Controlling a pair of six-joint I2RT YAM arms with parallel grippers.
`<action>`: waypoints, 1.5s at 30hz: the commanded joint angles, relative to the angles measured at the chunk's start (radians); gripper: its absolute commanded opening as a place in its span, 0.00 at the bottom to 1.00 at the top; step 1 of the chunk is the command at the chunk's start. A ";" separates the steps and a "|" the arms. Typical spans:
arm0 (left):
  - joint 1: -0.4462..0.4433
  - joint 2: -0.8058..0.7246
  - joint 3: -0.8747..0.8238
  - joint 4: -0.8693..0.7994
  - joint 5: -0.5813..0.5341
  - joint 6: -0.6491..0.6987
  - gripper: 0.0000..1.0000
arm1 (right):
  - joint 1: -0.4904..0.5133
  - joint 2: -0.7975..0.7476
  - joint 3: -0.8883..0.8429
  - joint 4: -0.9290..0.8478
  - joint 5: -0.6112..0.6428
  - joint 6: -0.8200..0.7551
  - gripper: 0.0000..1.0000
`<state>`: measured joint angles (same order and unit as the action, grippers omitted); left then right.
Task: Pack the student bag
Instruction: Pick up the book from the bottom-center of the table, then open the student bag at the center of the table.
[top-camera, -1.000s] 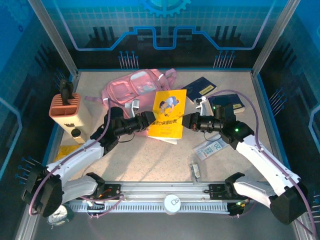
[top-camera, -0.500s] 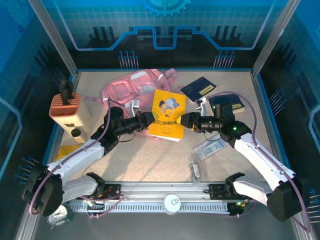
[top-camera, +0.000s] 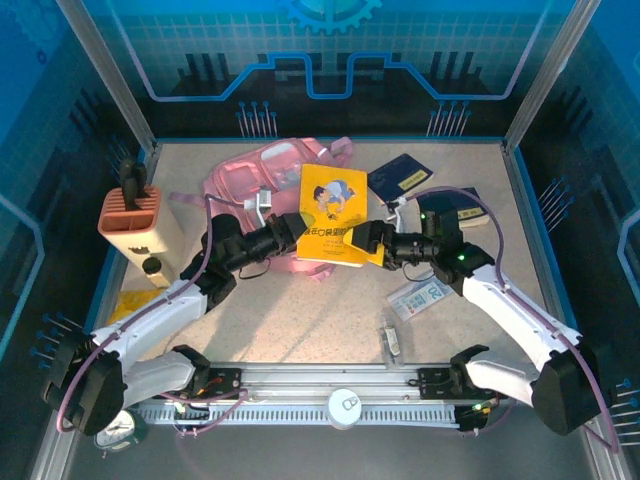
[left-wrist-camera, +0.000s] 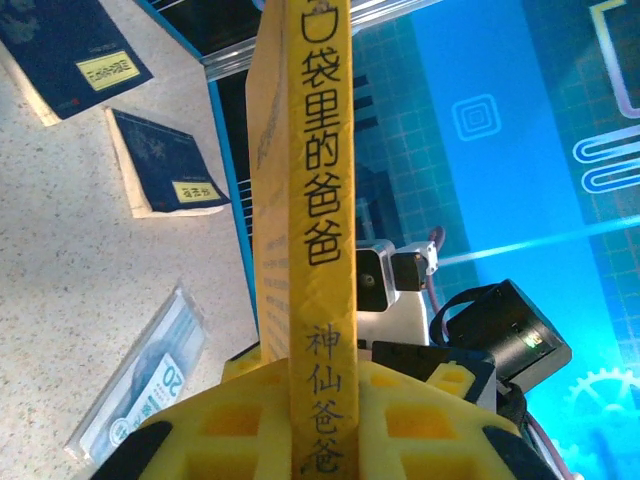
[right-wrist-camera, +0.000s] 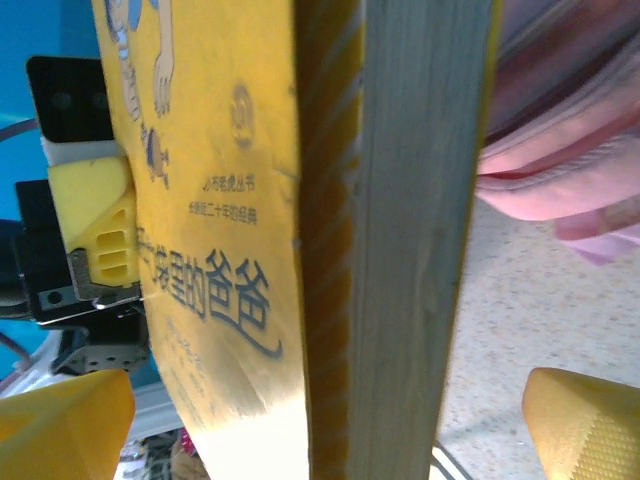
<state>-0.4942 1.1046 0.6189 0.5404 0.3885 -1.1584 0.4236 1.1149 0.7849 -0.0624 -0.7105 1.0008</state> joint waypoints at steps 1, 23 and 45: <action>-0.006 -0.003 0.023 0.135 -0.016 -0.013 0.00 | 0.021 0.006 -0.004 0.163 -0.071 0.091 1.00; -0.015 -0.012 0.065 -0.201 -0.062 0.218 0.04 | 0.005 -0.018 0.054 -0.051 0.033 -0.064 0.00; -0.018 0.388 0.502 -0.892 -0.497 1.098 0.61 | -0.243 -0.229 -0.028 -0.483 0.124 -0.318 0.00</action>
<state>-0.5098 1.4448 1.0573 -0.2859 -0.0147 -0.2207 0.2058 0.9085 0.7670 -0.5354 -0.5568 0.7269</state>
